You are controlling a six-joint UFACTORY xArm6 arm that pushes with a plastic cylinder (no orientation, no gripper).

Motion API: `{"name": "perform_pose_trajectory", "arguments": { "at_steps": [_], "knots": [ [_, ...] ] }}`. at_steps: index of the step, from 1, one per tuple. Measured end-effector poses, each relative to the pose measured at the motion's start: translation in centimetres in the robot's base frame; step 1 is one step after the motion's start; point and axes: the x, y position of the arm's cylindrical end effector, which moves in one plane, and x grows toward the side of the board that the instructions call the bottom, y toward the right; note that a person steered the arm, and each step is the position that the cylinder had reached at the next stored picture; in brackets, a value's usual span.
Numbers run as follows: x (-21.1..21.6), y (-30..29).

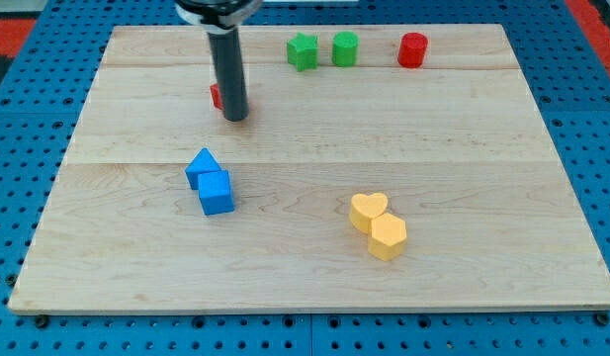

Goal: Push the red star towards the green star

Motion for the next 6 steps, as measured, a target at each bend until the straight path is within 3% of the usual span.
{"name": "perform_pose_trajectory", "arguments": {
  "at_steps": [3, 4, 6],
  "knots": [
    [-5.0, -7.3],
    [-6.8, -1.7],
    [-5.3, 0.8]
  ]
}}
